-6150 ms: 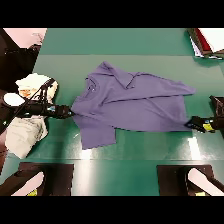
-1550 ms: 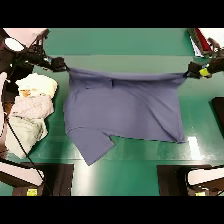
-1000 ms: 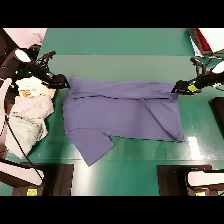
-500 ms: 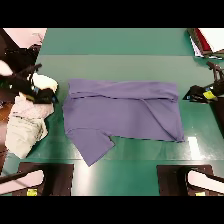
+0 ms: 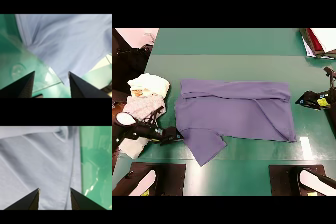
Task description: Fold the shirts.
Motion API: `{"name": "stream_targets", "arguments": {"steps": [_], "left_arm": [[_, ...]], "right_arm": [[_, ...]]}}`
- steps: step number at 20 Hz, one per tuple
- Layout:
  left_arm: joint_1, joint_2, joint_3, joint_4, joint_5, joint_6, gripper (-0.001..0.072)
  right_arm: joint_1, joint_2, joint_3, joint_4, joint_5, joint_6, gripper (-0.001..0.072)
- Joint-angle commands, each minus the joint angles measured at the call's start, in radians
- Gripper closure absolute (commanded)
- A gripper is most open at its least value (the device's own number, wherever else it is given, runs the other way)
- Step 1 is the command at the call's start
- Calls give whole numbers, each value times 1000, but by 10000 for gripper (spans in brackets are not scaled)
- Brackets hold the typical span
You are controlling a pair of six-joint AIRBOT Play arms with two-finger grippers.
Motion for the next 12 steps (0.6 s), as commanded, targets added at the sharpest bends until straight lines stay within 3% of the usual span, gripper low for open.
{"name": "stream_targets", "arguments": {"steps": [1, 6, 10, 11, 12], "left_arm": [[1, 24, -102, -45, 51, 9, 235], [-3, 23, -106, -86, 174, 10, 235], [-165, 23, -108, -95, 306, -2, 236], [-195, 23, -107, -95, 335, -34, 265], [-206, 23, -106, -96, 352, -51, 519]], "right_arm": [[-1, 5, -6, 58, -8, -14, 284], [0, 5, -6, 58, -8, -14, 284], [0, 5, -6, 58, 0, -14, 284], [-1, 5, -6, 58, 10, -14, 284], [-5, 5, -6, 55, 30, -15, 284]]}}
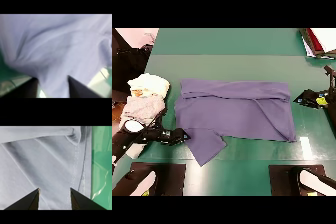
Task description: Fold the shirts.
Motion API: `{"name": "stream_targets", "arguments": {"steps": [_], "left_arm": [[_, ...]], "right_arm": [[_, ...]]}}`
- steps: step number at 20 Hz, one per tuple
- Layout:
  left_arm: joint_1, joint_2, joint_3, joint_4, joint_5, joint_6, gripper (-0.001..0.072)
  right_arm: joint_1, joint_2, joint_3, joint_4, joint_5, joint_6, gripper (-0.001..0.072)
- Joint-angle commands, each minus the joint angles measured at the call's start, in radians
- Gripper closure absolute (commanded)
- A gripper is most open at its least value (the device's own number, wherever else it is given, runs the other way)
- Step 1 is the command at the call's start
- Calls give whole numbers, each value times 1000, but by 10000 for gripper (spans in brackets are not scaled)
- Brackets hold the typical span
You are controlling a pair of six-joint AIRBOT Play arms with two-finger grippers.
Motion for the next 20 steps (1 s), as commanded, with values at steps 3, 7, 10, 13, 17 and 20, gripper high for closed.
{"name": "stream_targets", "arguments": {"steps": [3, 7, 10, 13, 17, 20], "left_arm": [[-70, 1, 21, -6, 72, -42, 677], [-71, 1, 72, -7, 16, 0, 677], [-71, 1, 85, -10, 31, 13, 677], [-71, 1, 87, -13, 35, 13, 677], [-71, 1, 87, -14, 33, 13, 677], [-71, 1, 87, -14, 29, 13, 677]], "right_arm": [[-58, 1, -7, -10, 134, -34, 284], [-197, 58, -180, -111, 148, -41, 217], [-291, 72, -352, -103, 126, -43, 107], [-313, 72, -466, -102, 78, -83, 119], [-312, 72, -523, -31, 33, -95, 139], [-301, 73, -522, -5, 39, -98, 202]]}}
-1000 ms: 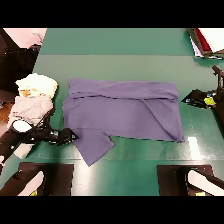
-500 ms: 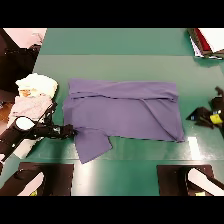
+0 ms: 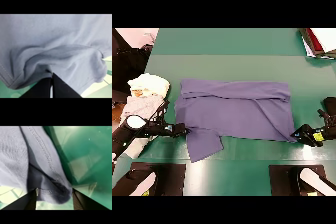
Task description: Fold the shirts.
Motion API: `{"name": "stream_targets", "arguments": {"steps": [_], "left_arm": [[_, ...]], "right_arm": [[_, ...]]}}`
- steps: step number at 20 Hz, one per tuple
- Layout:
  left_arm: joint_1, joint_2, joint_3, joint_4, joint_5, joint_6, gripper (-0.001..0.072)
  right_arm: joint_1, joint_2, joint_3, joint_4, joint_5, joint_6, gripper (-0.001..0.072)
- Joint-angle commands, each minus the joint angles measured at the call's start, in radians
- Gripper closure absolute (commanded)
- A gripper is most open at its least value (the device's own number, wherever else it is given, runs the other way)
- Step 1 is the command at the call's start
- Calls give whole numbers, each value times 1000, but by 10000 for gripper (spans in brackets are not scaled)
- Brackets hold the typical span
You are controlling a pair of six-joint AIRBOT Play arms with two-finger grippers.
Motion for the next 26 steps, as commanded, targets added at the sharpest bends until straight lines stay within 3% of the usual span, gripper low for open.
{"name": "stream_targets", "arguments": {"steps": [1, 2, 4, 8, 12, 15, 20, 26], "left_arm": [[0, 1, 1, -1, -3, 2, 677], [0, 1, 1, 0, -11, 2, 677], [0, 1, 2, 1, -34, 5, 677], [0, 4, 48, 52, -162, 10, 679], [0, 5, 151, 58, -288, 10, 680], [0, 72, 231, 35, -332, -17, 679], [0, 84, 418, 67, -237, -11, 678], [1, -152, 546, 106, -39, 2, 678]], "right_arm": [[21, -2, -21, 24, -10, -13, 237], [37, -2, -21, 24, 7, -23, 423], [71, -2, -21, 24, 26, -50, 683], [110, 23, 42, -44, 91, -46, 700], [82, 203, 130, -179, 201, -21, 701], [39, 321, 175, -173, 252, -18, 701], [142, 269, 291, -173, 217, 39, 701], [287, -18, 536, -100, 74, 85, 701]]}}
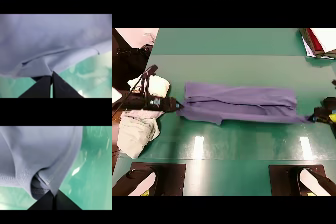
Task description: Fold the shirts.
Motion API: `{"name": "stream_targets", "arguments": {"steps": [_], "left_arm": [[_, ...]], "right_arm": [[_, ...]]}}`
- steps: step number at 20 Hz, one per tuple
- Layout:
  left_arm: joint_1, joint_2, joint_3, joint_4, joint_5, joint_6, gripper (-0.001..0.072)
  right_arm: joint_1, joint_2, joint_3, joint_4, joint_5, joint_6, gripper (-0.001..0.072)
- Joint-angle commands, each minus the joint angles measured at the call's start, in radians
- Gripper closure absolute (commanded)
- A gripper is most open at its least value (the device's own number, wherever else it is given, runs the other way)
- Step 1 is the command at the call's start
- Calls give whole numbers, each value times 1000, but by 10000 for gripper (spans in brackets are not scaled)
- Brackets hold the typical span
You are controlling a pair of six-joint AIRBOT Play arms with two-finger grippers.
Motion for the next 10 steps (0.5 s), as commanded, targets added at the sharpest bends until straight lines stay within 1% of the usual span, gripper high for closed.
{"name": "stream_targets", "arguments": {"steps": [1, 5, 7, 8, 10], "left_arm": [[1, -153, 94, 18, 119, 6, 678], [1, -354, 208, 18, 178, 16, 677], [1, -433, 268, 18, 204, 17, 677], [1, -468, 302, 18, 217, 32, 677], [1, -517, 356, 18, 235, 32, 676]], "right_arm": [[71, -168, 144, 40, -83, 38, 701], [118, -348, 279, 40, -121, 54, 700], [137, -425, 343, 40, -129, 58, 699], [142, -460, 373, 40, -129, 66, 698], [139, -525, 429, 81, -140, 81, 698]]}}
